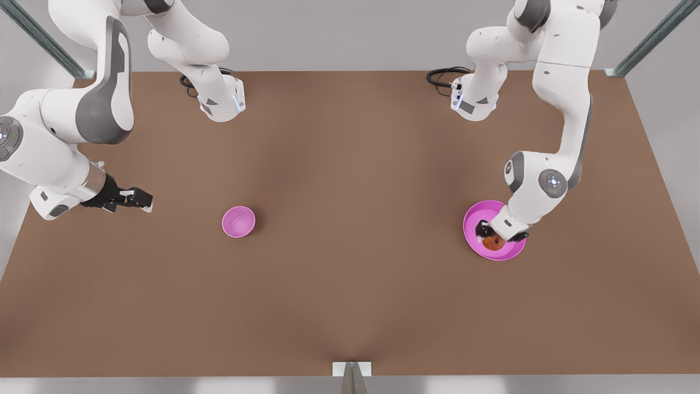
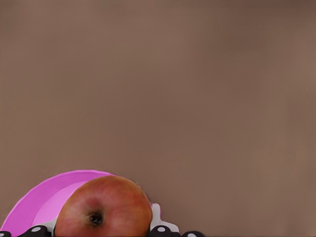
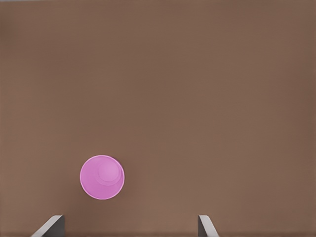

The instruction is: Use the left arm to pick up the apple from the plate, transfer it to the gripper of the right arm, and then use the right arm to place it into the bowl

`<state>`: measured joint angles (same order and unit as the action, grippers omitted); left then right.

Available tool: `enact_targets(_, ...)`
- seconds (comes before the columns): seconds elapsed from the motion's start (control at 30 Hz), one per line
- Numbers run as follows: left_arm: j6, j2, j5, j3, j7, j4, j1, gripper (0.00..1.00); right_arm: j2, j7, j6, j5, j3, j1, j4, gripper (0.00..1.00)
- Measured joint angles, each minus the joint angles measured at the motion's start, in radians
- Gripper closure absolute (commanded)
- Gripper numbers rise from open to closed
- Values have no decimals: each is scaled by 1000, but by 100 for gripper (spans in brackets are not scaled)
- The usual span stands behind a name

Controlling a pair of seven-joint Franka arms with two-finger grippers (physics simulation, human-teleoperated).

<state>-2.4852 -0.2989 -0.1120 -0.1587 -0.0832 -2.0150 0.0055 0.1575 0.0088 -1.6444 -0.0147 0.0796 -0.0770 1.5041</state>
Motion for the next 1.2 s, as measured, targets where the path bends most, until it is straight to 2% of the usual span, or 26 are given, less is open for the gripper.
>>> enact_targets(0.13, 132, -121, -322, -183, -59, 257, -2, 30, 0, -1, 0, 0, 0, 0, 0, 0)
enact_targets(0.27, 199, -239, -669, -300, -174, 373, -8, 32, 2, -2, 0, 0, 1, 0, 0, 0)
enact_targets(0.43, 236, -500, -1079, -342, -417, 666, -163, 32, 63, -2, -11, -161, 1, 0, -5, 0)
enact_targets(0.53, 245, -594, -1231, -363, -597, 800, -239, 32, 141, 0, -42, -390, 5, 5, 5, 0)
enact_targets(0.7, 253, -641, -1345, -369, -958, 822, -254, 32, 253, -45, -101, -925, 8, 0, 175, 0)
enact_targets(0.83, 244, -685, -1404, -370, -1218, 866, -298, 32, 323, -122, -126, -1181, 57, 5, 213, 0)
enact_targets(1.0, 212, -734, -1430, -371, -1473, 922, -329, 32, 375, -212, -168, -1364, 168, 9, 214, 0)
enact_targets(1.2, 194, -763, -1440, -370, -1701, 924, -332, 31, 369, -295, -230, -1419, 242, 9, 237, 1)
